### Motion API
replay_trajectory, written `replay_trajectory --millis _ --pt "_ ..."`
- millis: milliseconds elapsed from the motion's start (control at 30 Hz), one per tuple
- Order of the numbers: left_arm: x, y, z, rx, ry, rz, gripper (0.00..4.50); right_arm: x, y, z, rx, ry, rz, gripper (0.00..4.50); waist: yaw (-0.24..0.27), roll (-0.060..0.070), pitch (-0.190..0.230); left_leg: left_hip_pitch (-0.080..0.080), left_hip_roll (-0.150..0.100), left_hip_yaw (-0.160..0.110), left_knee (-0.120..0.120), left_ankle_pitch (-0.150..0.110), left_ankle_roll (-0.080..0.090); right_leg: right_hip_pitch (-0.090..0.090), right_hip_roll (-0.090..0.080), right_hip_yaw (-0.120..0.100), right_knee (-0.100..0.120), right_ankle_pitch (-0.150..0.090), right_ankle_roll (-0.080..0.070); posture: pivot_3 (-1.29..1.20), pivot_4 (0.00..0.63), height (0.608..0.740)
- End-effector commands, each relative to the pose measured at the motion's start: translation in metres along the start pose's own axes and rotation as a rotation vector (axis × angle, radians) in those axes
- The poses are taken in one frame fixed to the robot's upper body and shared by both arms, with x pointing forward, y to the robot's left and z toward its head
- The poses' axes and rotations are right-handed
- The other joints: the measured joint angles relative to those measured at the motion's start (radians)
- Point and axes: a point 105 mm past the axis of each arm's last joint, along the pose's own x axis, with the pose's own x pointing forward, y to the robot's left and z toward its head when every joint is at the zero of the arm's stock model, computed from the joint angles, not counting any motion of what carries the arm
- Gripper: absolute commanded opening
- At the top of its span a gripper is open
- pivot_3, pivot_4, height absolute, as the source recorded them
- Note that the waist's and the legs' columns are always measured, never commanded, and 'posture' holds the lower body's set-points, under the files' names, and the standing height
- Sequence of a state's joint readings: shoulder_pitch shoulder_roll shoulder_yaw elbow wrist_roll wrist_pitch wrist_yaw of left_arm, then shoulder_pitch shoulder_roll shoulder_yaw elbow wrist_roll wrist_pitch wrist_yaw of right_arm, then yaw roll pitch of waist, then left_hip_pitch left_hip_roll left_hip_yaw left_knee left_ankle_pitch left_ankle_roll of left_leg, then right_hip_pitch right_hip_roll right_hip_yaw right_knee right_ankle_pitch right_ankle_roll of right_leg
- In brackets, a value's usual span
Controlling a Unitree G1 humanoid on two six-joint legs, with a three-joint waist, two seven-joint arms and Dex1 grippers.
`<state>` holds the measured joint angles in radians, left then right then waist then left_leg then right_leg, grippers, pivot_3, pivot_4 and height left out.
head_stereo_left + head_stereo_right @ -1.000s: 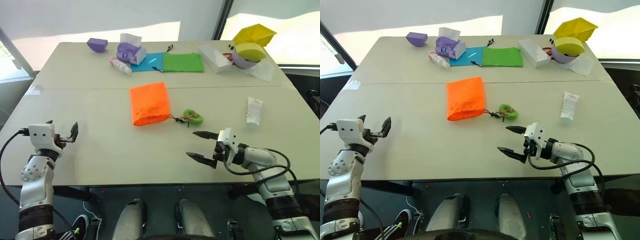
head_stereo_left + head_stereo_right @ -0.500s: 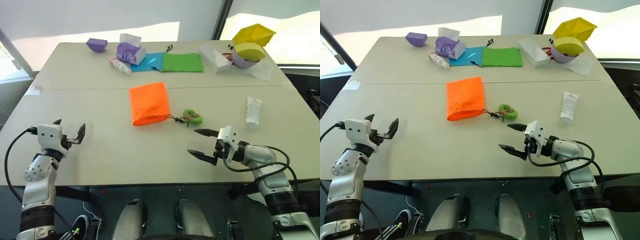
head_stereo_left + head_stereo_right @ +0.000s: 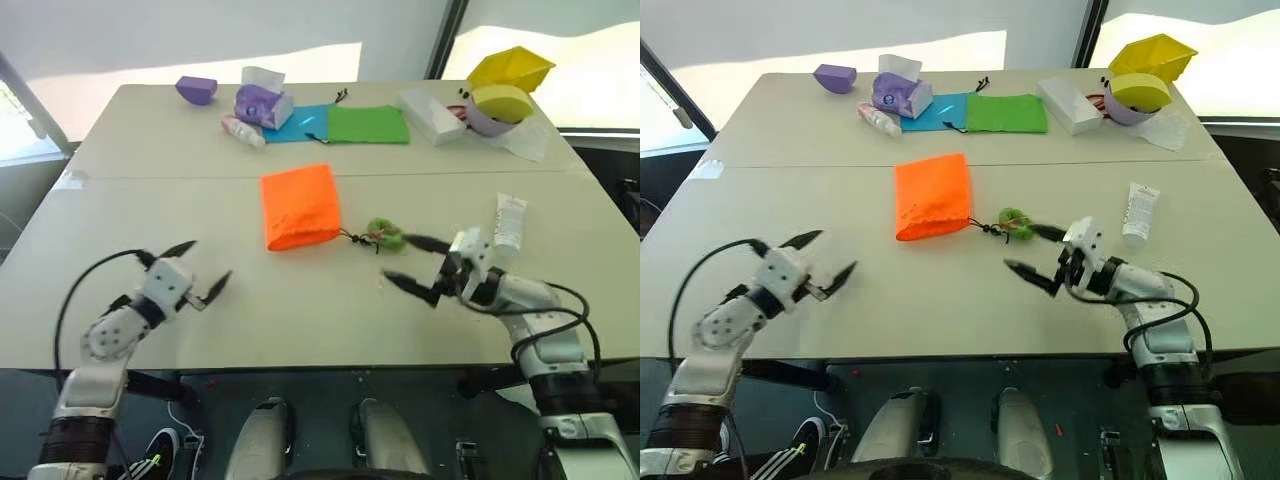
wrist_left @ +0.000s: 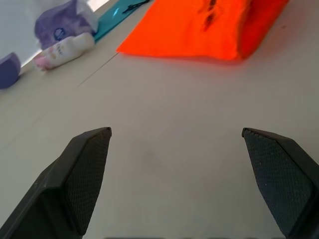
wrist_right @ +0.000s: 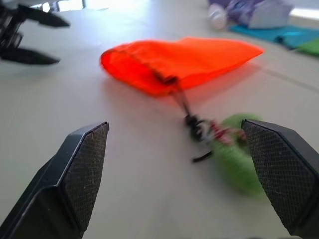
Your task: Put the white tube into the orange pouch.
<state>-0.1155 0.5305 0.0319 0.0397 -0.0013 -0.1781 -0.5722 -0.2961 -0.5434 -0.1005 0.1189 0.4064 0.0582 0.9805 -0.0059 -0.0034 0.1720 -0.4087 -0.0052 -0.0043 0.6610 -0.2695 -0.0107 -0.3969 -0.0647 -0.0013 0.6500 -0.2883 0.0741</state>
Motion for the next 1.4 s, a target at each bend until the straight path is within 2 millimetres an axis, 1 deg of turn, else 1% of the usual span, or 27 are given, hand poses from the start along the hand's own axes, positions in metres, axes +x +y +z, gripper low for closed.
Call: replay_trajectory --millis 33,167,200,300,367,500,600,667,700,733,800,867,900,967,1000,1033,1100,1167,1200,1233,1267,1300,1333,1400 --pt "0.028 -0.002 0.033 0.091 -0.07 -0.006 4.5 0.0 0.008 0.006 -0.048 -0.001 0.037 4.45 0.004 0.0 0.0 0.0 0.0 0.0 0.0 0.0 0.0 0.0 0.0 -0.001 0.0 0.0 0.0 0.0 0.15 0.74" --pt "0.052 -0.005 0.033 0.195 -0.029 -0.019 4.5 0.008 0.015 0.008 -0.067 -0.011 0.035 4.45 -0.01 0.001 0.0 0.0 0.0 0.0 0.0 0.0 0.001 -0.001 0.001 0.0 0.0 0.003 0.005 0.0 0.15 0.74" --pt "0.057 -0.005 0.035 0.171 -0.037 -0.018 4.5 0.01 0.017 0.009 -0.067 -0.014 0.039 4.45 -0.011 0.001 0.0 0.0 0.0 0.0 0.0 0.0 0.001 -0.001 0.003 0.0 0.0 0.003 0.006 0.0 0.15 0.74" --pt "0.071 -0.001 0.034 0.177 -0.02 0.011 4.5 0.012 0.023 0.01 -0.074 -0.015 0.053 4.45 -0.004 0.001 0.0 0.0 0.001 0.0 0.0 0.0 0.001 -0.001 0.004 0.0 0.001 0.003 0.007 0.0 0.15 0.74" --pt "0.076 0.0 0.033 0.194 -0.009 0.013 4.5 0.012 0.024 0.011 -0.08 -0.012 0.05 4.45 -0.004 0.0 0.0 0.0 0.001 0.0 0.001 0.001 0.001 -0.001 0.004 -0.001 0.002 0.003 0.007 0.0 0.15 0.74" --pt "0.083 0.0 0.035 0.165 -0.02 0.026 4.5 0.011 0.023 0.013 -0.087 -0.014 0.037 4.45 -0.004 0.0 0.0 0.0 0.0 0.0 0.003 0.001 0.002 0.0 0.004 -0.001 0.002 0.004 0.009 0.0 0.15 0.74" --pt "0.084 0.001 0.034 0.171 -0.01 0.037 4.5 0.01 0.021 0.013 -0.088 -0.013 0.025 4.45 -0.004 0.0 0.0 0.0 0.0 0.0 0.004 0.001 0.002 0.0 0.004 -0.001 0.002 0.004 0.009 0.0 0.15 0.74" --pt "0.082 -0.003 0.034 0.153 -0.012 0.027 4.5 0.009 0.021 0.012 -0.092 -0.008 0.024 4.45 -0.004 0.0 0.0 0.0 0.0 0.0 0.004 0.001 0.002 0.0 0.004 -0.001 0.002 0.004 0.009 0.0 0.15 0.74" --pt "0.081 -0.005 0.033 0.151 -0.01 0.021 3.99 0.009 0.021 0.011 -0.096 -0.004 0.026 4.5 -0.004 0.0 0.0 0.0 0.0 0.0 0.004 0.001 0.002 0.0 0.004 -0.001 0.002 0.004 0.009 0.0 0.15 0.74" --pt "0.08 -0.006 0.032 0.152 -0.008 0.018 3.7 0.01 0.022 0.01 -0.099 -0.001 0.028 4.5 -0.004 0.0 0.0 0.0 0.0 0.0 0.004 0.001 0.002 0.0 0.004 -0.001 0.003 0.004 0.009 0.0 0.15 0.74" --pt "0.077 -0.005 0.033 0.142 -0.015 0.024 2.79 0.013 0.02 0.008 -0.141 0.019 0.022 4.5 -0.005 0.0 0.0 0.0 0.0 0.0 0.004 0.001 0.002 0.0 0.004 -0.001 0.003 0.004 0.009 0.0 0.15 0.74" --pt "0.074 -0.002 0.031 0.136 -0.009 0.037 1.68 0.026 0.026 0.006 -0.254 0.046 0.044 4.5 -0.007 0.0 0.0 0.0 0.0 0.0 0.004 0.001 0.002 0.0 0.004 -0.001 0.003 0.004 0.009 0.0 0.15 0.74" --pt "0.073 -0.002 0.03 0.14 -0.005 0.039 1.29 0.035 0.03 0.007 -0.317 0.049 0.057 4.5 -0.008 0.0 0.0 0.001 0.0 0.0 0.004 0.001 0.002 0.0 0.004 0.0 0.003 0.004 0.009 0.0 0.15 0.74" --pt "0.071 -0.002 0.029 0.139 -0.001 0.044 0.31 0.055 0.031 0.018 -0.355 -0.017 -0.004 4.5 -0.01 0.0 0.0 0.001 0.0 0.0 0.004 0.002 0.002 0.0 0.005 0.0 0.004 0.004 0.009 0.0 0.15 0.74" --pt "0.07 -0.002 0.029 0.14 0.0 0.048 0.12 0.066 0.03 0.024 -0.374 -0.049 -0.041 4.5 -0.01 0.0 0.0 0.001 0.0 0.0 0.004 0.002 0.001 0.0 0.005 0.0 0.006 0.004 0.009 0.0 0.15 0.74" --pt "0.07 -0.001 0.029 0.14 -0.001 0.053 0.12 0.074 0.03 0.026 -0.407 -0.059 -0.061 4.5 -0.009 0.0 0.0 0.002 0.0 0.0 0.004 0.002 0.001 -0.001 0.006 0.0 0.007 0.004 0.009 0.0 0.15 0.74" --pt "0.069 -0.001 0.03 0.141 -0.003 0.057 0.12 0.085 0.034 0.023 -0.457 -0.042 -0.058 4.5 -0.004 0.0 0.0 0.001 0.0 0.0 0.004 0.004 0.0 -0.003 0.006 0.0 0.009 0.004 0.009 0.0 0.15 0.74" --pt "0.069 -0.002 0.03 0.141 -0.004 0.057 0.12 0.091 0.035 0.02 -0.477 -0.036 -0.058 4.5 0.001 0.0 0.0 0.001 0.0 0.0 0.004 0.005 0.0 -0.002 0.006 -0.001 0.009 0.004 0.009 0.0 0.15 0.74" --pt "0.069 -0.001 0.031 0.146 -0.005 0.068 0.12 0.095 0.037 0.019 -0.522 -0.025 -0.049 4.5 0.003 0.0 0.0 0.001 0.0 0.0 0.004 0.005 0.0 -0.002 0.005 -0.001 0.009 0.004 0.009 0.0 0.15 0.74" --pt "0.069 0.0 0.033 0.15 -0.011 0.073 0.12 0.102 0.045 0.017 -0.54 -0.028 -0.026 4.5 0.002 0.0 0.0 0.001 -0.001 0.0 0.004 0.005 0.0 -0.002 0.004 -0.001 0.009 0.004 0.009 0.0 0.15 0.74" --pt "0.069 0.0 0.034 0.149 -0.014 0.076 0.12 0.109 0.053 0.013 -0.594 -0.016 0.005 4.5 -0.003 0.0 0.0 0.001 -0.001 0.0 0.004 0.005 0.0 -0.001 0.004 0.0 0.008 0.004 0.009 0.0 0.15 0.74" --pt "0.069 0.0 0.034 0.15 -0.015 0.075 0.12 0.114 0.055 0.01 -0.621 -0.008 0.006 4.5 -0.005 0.0 0.0 0.001 -0.002 0.0 0.004 0.006 0.0 -0.001 0.003 0.0 0.008 0.004 0.009 0.0 0.15 0.74" --pt "0.069 0.0 0.034 0.15 -0.015 0.074 0.12 0.117 0.056 0.009 -0.635 -0.003 0.002 4.5 -0.008 0.0 0.0 0.001 -0.002 0.001 0.004 0.006 0.001 -0.002 0.004 0.0 0.009 0.004 0.009 0.0 0.15 0.74" --pt "0.07 -0.002 0.036 0.143 -0.021 0.07 0.12 0.126 0.048 0.012 -0.597 -0.011 -0.061 4.5 -0.009 0.0 0.0 0.001 -0.002 0.0 0.004 0.006 0.001 -0.003 0.004 0.0 0.01 0.004 0.009 0.0 0.15 0.74"
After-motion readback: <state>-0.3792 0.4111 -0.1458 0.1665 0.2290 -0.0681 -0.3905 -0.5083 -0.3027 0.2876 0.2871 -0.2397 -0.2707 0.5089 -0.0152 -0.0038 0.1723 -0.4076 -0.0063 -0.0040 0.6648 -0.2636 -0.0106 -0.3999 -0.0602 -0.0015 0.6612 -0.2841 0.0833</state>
